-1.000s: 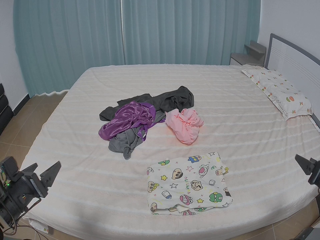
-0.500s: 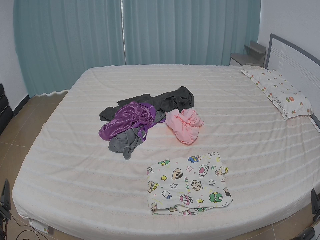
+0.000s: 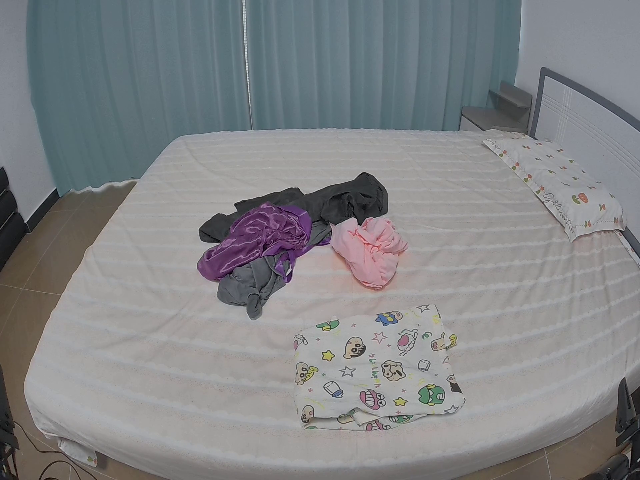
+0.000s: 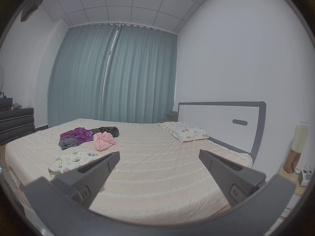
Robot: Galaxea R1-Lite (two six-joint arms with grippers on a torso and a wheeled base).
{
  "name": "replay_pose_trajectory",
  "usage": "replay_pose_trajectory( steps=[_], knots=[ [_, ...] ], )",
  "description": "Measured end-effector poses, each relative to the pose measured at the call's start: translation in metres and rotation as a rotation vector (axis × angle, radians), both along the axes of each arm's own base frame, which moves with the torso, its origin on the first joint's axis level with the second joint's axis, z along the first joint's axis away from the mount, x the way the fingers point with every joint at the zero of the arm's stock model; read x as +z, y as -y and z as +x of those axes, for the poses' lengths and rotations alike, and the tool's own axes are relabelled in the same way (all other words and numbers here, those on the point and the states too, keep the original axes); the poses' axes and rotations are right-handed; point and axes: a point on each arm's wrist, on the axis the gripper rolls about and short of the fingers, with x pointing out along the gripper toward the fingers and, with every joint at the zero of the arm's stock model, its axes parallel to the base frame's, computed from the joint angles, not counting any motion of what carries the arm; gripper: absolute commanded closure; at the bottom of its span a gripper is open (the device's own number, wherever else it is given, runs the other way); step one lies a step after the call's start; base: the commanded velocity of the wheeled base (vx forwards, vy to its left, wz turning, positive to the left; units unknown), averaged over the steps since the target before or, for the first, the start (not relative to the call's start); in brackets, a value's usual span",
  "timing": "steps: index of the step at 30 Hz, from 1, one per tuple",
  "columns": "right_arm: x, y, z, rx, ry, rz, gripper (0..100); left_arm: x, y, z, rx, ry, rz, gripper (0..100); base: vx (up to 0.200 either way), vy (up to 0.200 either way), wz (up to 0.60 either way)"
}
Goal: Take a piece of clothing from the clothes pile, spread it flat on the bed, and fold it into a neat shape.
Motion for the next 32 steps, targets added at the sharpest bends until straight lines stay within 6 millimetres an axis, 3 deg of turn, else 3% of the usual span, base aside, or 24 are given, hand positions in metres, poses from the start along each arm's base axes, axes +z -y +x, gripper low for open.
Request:
replay_pose_trajectory(
  steps=[6, 14, 24, 32],
  knots=[
    [-0.003, -0.001, 0.0, 0.063, -0.018, 0.013, 0, -0.014, 0.002, 0.006, -0.114, -0.008, 0.033, 0, 0.0, 0.0, 0.0],
    [-0.004, -0.002, 0.0, 0.093, -0.027, 0.009, 0, -0.036, 0.004, 0.011, -0.217, -0.196, 0.02, 0, 0.0, 0.0, 0.0],
    [-0.004, -0.002, 0.001, 0.102, -0.029, 0.006, 0, -0.037, 0.01, 0.011, -0.459, -0.198, -0.002, 0, 0.0, 0.0, 0.0],
    [-0.004, -0.002, 0.001, 0.103, -0.027, 0.008, 0, -0.037, 0.008, 0.011, -0.405, -0.196, -0.032, 0, 0.0, 0.0, 0.0]
  ],
)
